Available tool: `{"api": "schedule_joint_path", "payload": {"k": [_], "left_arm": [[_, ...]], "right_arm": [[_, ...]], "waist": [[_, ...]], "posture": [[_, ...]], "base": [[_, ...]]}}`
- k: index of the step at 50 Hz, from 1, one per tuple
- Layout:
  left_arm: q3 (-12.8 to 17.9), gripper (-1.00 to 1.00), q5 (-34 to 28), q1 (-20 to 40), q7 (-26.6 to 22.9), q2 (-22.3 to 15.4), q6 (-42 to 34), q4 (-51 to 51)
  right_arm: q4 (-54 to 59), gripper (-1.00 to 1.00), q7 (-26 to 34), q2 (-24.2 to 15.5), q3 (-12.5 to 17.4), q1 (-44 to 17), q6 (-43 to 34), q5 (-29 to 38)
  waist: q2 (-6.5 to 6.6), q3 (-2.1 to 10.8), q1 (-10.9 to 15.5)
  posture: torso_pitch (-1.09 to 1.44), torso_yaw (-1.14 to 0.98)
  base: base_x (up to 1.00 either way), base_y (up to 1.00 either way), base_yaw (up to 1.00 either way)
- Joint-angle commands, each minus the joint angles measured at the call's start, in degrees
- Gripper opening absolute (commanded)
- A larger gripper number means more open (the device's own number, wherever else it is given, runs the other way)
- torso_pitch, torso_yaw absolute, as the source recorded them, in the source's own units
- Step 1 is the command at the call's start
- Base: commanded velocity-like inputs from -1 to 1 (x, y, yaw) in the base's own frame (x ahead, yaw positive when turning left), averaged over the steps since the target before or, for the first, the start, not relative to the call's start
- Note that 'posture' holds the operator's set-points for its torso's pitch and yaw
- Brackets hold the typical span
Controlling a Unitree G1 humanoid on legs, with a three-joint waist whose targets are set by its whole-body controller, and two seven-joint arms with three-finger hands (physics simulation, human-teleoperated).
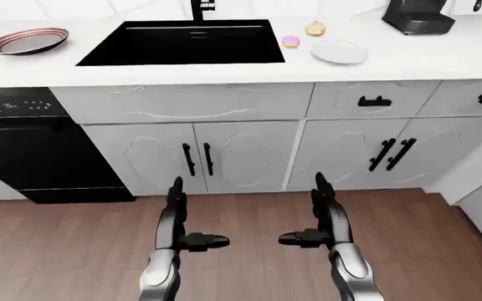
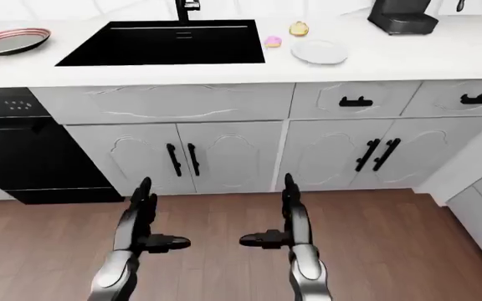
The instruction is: Place the pastries on the plates.
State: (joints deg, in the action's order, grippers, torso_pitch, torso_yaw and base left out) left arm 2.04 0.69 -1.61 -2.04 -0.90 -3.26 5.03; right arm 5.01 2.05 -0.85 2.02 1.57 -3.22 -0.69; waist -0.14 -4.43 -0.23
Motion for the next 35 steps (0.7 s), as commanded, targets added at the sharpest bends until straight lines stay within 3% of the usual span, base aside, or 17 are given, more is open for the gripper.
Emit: {"api": "schedule_joint_path", "payload": {"k": [1,3,4,5,7,10,13,16,17,20,22,23,24,25,26,28,35], "left_arm": [[0.1,1.0,0.4,3.3,0.2,-0.6,-3.5,-12.0],[-0.1,1.0,-0.6,4.4,0.2,-0.9,-6.8,-15.0],[0.0,1.0,-0.7,4.8,0.0,-0.9,-7.7,-15.7],[0.2,1.0,-0.8,5.3,0.0,-1.0,-8.7,-16.2],[0.6,1.0,-0.9,6.9,-0.1,-1.3,-11.4,-18.1],[1.1,1.0,-1.6,9.8,-0.7,-2.2,-16.4,-22.4],[1.9,1.0,-2.0,12.9,-1.2,-3.0,-20.0,-24.9],[2.4,1.0,-2.1,15.9,-1.7,-3.8,-22.8,-26.3],[2.8,1.0,-2.0,17.3,-1.7,-4.1,-23.8,-26.8],[3.8,1.0,-1.9,19.3,-1.7,-5.0,-24.8,-26.8],[4.4,1.0,-1.9,20.7,-1.8,-5.9,-26.0,-27.1],[5.0,1.0,-1.7,21.6,-1.8,-6.3,-26.8,-27.3],[5.1,1.0,-1.5,21.8,-1.8,-6.6,-27.1,-27.5],[5.6,1.0,-1.2,22.7,-1.6,-6.9,-27.5,-27.6],[5.8,1.0,-1.0,23.5,-1.2,-7.1,-27.1,-27.0],[5.4,1.0,-1.1,25.2,-1.2,-7.7,-26.6,-25.7],[6.3,1.0,-0.4,27.1,-0.6,-9.0,-27.3,-26.1]], "right_arm": [[-14.5,1.0,0.1,-0.8,0.2,-2.3,-3.2,-0.7],[-18.2,1.0,0.4,-0.9,0.4,-3.2,-6.3,-0.6],[-19.4,1.0,0.4,-0.9,0.5,-3.9,-7.5,-0.7],[-20.0,1.0,0.6,-1.0,0.5,-4.6,-8.0,-0.5],[-20.9,1.0,0.4,-1.2,0.7,-6.7,-10.0,-0.3],[-23.2,1.0,0.1,-1.4,1.1,-9.1,-13.4,-0.6],[-25.9,1.0,-0.1,-1.8,1.7,-10.9,-15.9,-1.2],[-28.8,1.0,-0.3,-3.2,3.4,-14.3,-19.9,-2.3],[-29.6,1.0,-0.4,-4.1,4.2,-16.4,-21.8,-2.6],[-29.8,1.0,-0.7,-5.0,4.6,-18.7,-23.1,-3.0],[-30.0,1.0,-1.2,-5.2,4.9,-20.0,-23.8,-3.7],[-30.0,1.0,-1.4,-5.4,5.2,-20.7,-24.4,-4.2],[-29.9,1.0,-1.6,-5.6,5.3,-21.0,-24.3,-4.3],[-29.8,1.0,-1.8,-5.8,5.3,-21.6,-24.6,-4.5],[-29.3,1.0,-2.0,-5.9,5.1,-22.2,-24.4,-4.4],[-29.0,1.0,-2.8,-6.1,5.6,-23.6,-24.7,-5.1],[-30.4,1.0,-3.2,-7.4,6.1,-24.9,-26.1,-6.4]], "waist": [[-0.45,0.05,-0.1],[-0.1,3.94,0.4],[-0.31,2.05,0.3],[-0.37,1.29,0.4],[-0.46,3.92,0.4],[-0.17,5.46,0.4],[0.84,3.97,0.7],[1.11,4.2,0.9],[0.43,4.57,1.1],[1.33,3.86,1.8],[0.33,3.82,2.2],[-0.92,3.85,2.4],[-2.7,4.17,2.3],[-5.86,4.87,1.9],[-3.34,3.83,1.3],[-3.23,3.36,1.2],[1.3,1.71,0.7]], "posture": [[0.0,0.0],[0.0,0.0],[0.0,0.0],[0.0,0.0],[0.0,0.0],[0.0,0.0],[0.0,0.0],[0.0,0.0],[0.0,0.0],[0.0,0.0],[0.0,0.0],[0.0,0.0],[0.0,0.0],[0.0,0.0],[0.0,0.0],[0.0,0.0],[0.0,0.0]], "base": [[0.0,0.0,0.0],[0.0,0.0,0.0],[0.0,0.0,0.0],[0.0,0.0,0.0],[0.0,0.0,0.0],[0.01,-0.03,0.0],[0.12,-0.25,0.0],[0.14,-0.28,0.0],[0.18,-0.47,0.0],[0.23,-0.52,0.0],[0.23,-0.53,0.0],[0.23,-0.53,0.0],[0.24,-0.53,0.0],[0.23,-0.53,0.0],[0.23,-0.52,0.0],[0.24,-0.53,0.0],[0.31,-0.56,0.0]]}}
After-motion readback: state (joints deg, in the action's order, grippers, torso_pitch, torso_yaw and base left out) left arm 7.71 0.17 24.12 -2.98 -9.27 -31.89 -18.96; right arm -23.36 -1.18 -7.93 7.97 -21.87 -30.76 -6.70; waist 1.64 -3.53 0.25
